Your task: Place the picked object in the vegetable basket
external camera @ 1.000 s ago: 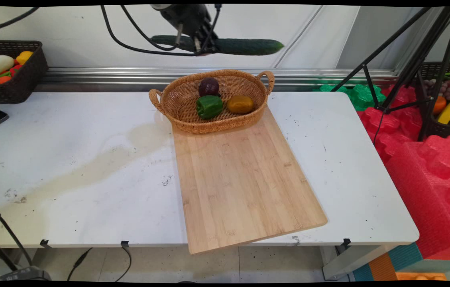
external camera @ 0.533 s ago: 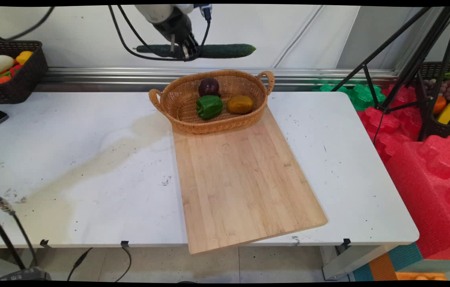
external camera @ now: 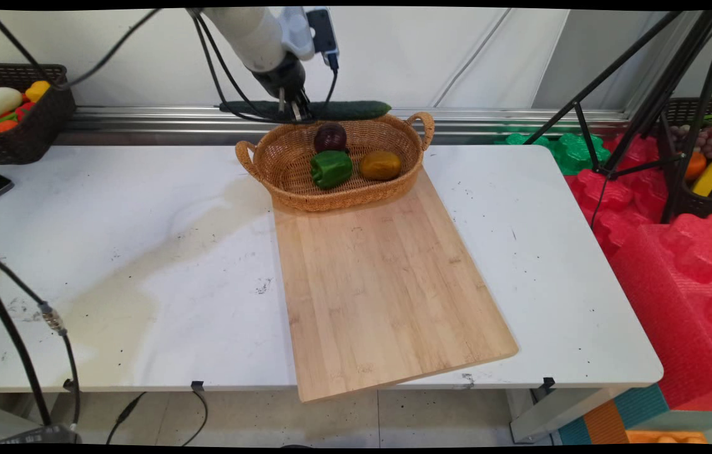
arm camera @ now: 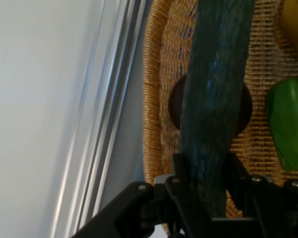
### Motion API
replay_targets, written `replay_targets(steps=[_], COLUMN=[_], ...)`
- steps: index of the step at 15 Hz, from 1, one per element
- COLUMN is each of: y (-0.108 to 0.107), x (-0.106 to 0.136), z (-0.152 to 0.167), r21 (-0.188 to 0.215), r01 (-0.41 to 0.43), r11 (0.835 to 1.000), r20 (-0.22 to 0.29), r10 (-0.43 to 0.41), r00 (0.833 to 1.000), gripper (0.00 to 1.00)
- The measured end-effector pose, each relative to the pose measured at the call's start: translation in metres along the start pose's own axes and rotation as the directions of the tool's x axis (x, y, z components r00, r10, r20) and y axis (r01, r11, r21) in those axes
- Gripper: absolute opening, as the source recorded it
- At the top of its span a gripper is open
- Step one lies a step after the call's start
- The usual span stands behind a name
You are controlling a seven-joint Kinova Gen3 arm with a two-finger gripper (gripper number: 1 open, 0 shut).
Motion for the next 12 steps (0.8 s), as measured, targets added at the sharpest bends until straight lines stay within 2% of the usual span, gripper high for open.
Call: replay_targets(steps=[7,8,12], y=[0.01,0.012,0.011], x=[0.009,0.011,0.019], z=[0.036,0.039,0.042], r21=[-0.03,-0.033,-0.019], r01=[0.002,0.001,0.026], r11=[1.0,0.999,0.999], r20=[0.007,0.004,-0.015], r10=[-0.001,-0.001,-0.027], r00=[1.0,1.0,1.0], gripper=[0.0,1.0,1.0])
